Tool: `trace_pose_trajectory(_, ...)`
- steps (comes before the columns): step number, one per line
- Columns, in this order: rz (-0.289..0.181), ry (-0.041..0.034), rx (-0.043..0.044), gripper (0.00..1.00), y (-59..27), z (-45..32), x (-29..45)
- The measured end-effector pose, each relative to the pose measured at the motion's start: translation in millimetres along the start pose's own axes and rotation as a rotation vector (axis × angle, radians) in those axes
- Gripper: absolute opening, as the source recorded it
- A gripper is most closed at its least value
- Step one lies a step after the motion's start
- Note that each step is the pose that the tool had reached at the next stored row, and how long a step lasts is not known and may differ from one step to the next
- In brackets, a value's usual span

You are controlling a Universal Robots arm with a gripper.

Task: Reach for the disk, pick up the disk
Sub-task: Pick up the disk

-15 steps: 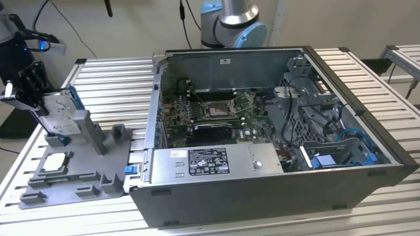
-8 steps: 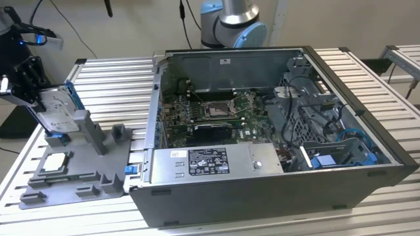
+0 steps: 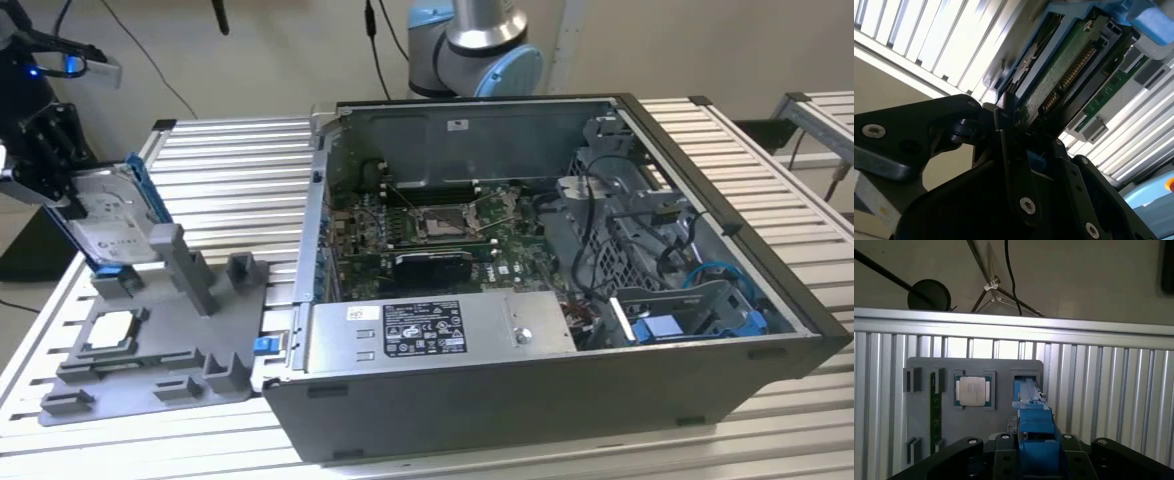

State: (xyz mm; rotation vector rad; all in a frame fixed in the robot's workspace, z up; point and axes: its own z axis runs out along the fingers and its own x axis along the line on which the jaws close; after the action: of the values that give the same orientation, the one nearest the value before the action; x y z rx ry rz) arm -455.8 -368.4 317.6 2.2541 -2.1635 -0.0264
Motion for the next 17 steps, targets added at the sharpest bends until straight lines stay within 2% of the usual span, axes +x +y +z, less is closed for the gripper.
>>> trace_pose_trajectory(17,0.000,0.0000,-0.0001,0.00,0.7,-27.8,0.0)
